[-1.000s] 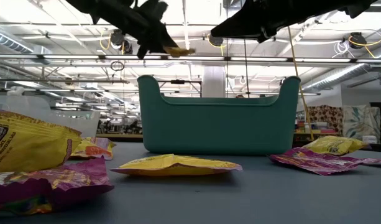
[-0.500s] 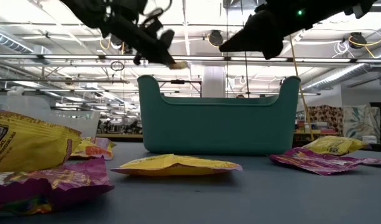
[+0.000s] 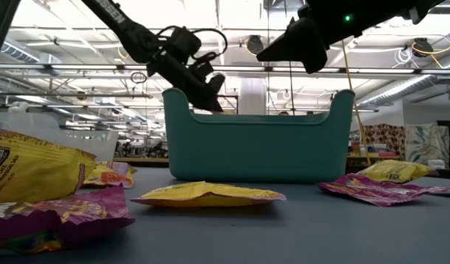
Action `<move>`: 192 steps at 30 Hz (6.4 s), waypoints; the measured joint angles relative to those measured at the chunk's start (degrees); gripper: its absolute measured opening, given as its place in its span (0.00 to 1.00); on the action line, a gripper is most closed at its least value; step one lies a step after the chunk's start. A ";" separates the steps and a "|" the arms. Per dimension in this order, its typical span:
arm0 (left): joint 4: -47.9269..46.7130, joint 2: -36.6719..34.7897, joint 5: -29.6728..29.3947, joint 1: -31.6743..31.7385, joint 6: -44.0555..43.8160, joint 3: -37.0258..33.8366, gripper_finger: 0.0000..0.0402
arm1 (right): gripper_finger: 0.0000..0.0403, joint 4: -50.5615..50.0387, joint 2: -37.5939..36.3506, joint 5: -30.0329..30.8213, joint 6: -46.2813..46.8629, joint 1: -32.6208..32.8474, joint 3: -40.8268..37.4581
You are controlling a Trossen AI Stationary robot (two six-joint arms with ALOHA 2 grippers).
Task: Sort candy
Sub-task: Put the yellow candy into the orange bin
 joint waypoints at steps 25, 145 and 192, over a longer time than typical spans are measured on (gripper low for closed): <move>-8.03 -4.24 2.67 0.50 -1.45 0.24 0.38 | 0.02 -0.62 -1.26 16.70 0.23 7.18 0.00; -10.58 -18.12 -18.07 -49.59 -4.15 -8.89 0.38 | 0.00 -95.33 -33.99 30.59 88.47 21.36 13.99; -9.60 -18.12 -18.27 -47.69 -4.15 -8.86 0.38 | 0.00 -16.15 -54.92 -7.87 10.83 5.68 -2.10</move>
